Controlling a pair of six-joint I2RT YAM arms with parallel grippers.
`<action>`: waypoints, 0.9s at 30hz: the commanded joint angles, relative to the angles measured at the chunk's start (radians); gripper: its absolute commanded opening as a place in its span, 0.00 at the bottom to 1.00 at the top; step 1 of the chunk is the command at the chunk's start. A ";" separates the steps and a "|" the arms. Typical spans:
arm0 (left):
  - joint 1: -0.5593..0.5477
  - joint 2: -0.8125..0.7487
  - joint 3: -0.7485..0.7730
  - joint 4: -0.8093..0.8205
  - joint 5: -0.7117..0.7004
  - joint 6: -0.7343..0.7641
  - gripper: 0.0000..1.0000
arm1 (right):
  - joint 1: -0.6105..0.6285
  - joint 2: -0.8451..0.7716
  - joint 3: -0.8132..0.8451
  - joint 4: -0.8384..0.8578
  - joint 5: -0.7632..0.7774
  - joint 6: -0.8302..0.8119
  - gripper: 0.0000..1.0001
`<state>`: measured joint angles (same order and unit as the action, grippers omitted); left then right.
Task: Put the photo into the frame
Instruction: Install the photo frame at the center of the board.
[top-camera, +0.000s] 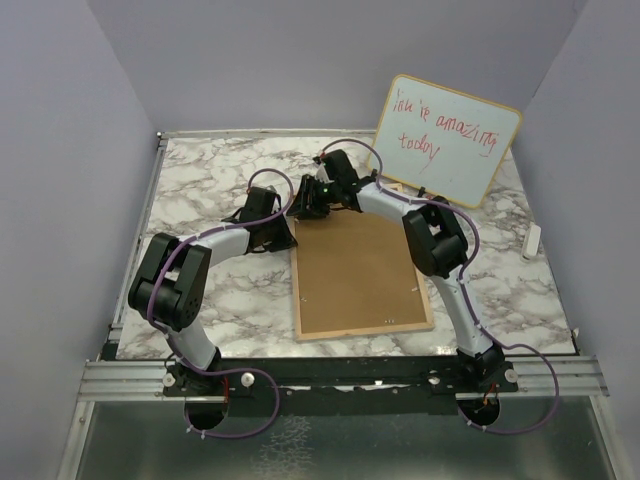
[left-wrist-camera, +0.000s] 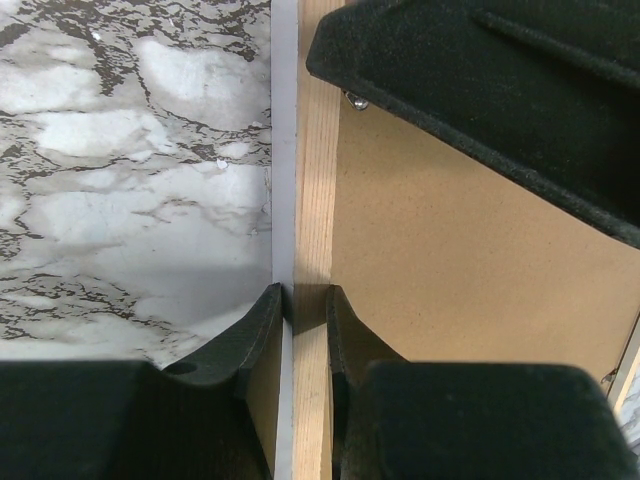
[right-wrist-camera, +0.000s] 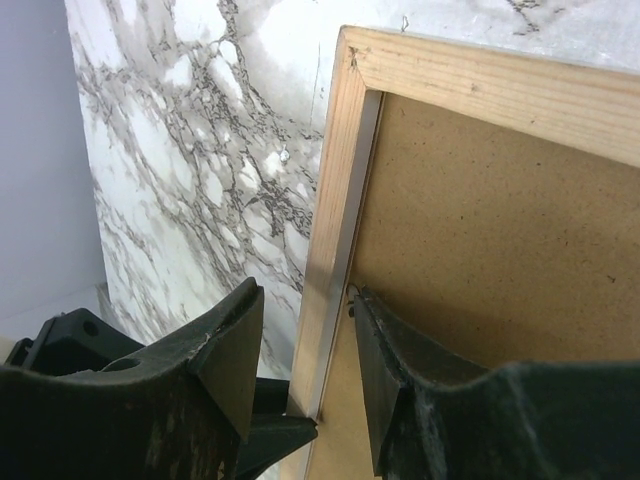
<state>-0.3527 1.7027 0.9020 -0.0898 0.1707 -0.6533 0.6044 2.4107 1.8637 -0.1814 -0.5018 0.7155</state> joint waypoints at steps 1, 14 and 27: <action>0.007 0.027 -0.043 -0.036 -0.055 0.021 0.11 | 0.022 0.085 -0.017 -0.050 -0.076 -0.059 0.47; 0.012 0.025 -0.074 -0.008 -0.074 0.021 0.08 | 0.021 0.083 -0.066 -0.109 -0.055 -0.124 0.47; 0.015 0.028 -0.094 -0.009 -0.087 0.020 0.08 | 0.023 0.086 -0.073 -0.162 0.175 -0.058 0.48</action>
<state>-0.3489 1.6867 0.8558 -0.0223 0.1699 -0.6548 0.6033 2.4096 1.8484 -0.1757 -0.4763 0.6922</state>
